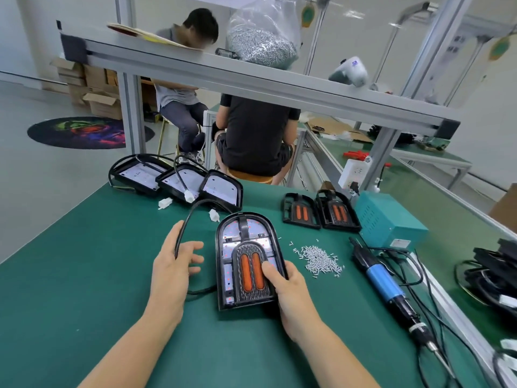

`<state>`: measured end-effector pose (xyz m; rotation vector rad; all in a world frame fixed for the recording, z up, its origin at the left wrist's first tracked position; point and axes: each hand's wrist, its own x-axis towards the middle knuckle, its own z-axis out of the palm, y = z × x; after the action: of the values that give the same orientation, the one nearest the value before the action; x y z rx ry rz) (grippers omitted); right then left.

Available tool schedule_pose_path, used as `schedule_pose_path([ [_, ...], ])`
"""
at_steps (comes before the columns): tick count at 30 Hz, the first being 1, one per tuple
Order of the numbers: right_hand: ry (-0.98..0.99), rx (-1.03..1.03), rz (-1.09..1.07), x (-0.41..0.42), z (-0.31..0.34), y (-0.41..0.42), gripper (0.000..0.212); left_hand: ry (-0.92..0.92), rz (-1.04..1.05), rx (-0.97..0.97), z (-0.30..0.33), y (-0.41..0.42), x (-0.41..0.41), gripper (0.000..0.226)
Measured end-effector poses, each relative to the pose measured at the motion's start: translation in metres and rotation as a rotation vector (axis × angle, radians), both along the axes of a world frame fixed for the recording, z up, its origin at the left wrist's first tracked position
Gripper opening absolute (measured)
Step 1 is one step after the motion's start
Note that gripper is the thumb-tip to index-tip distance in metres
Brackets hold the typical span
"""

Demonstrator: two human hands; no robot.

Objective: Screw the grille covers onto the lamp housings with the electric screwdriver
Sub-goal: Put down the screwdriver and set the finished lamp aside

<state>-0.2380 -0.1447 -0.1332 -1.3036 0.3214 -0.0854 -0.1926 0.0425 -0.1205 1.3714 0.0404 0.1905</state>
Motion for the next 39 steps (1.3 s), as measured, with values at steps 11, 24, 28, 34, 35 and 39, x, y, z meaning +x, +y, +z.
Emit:
schedule_pose_path([
  [11, -0.039, -0.049, -0.012, -0.002, -0.001, 0.001, 0.032, 0.088, -0.235, -0.125, -0.003, -0.037, -0.011, 0.072],
  [24, -0.135, 0.141, 0.159, -0.006, 0.006, -0.01, 0.078, 0.134, -0.399, -0.326, 0.003, -0.036, -0.004, 0.035],
  [28, -0.155, 0.155, 0.189, -0.007, 0.008, -0.012, 0.058, 0.166, -0.417, -0.325, 0.001, -0.033, -0.001, 0.036],
  [34, -0.045, 0.077, 0.21, -0.01, 0.016, -0.017, 0.05, 0.184, -0.438, -0.297, 0.002, -0.035, 0.0, 0.035],
  [35, -0.049, 0.038, 0.195, -0.012, 0.016, -0.017, 0.045, 0.183, -0.439, -0.294, 0.003, -0.035, 0.001, 0.035],
  [39, -0.112, -0.069, 0.112, -0.021, 0.016, -0.017, 0.03, 0.18, -0.458, -0.284, 0.01, -0.042, 0.003, 0.033],
])
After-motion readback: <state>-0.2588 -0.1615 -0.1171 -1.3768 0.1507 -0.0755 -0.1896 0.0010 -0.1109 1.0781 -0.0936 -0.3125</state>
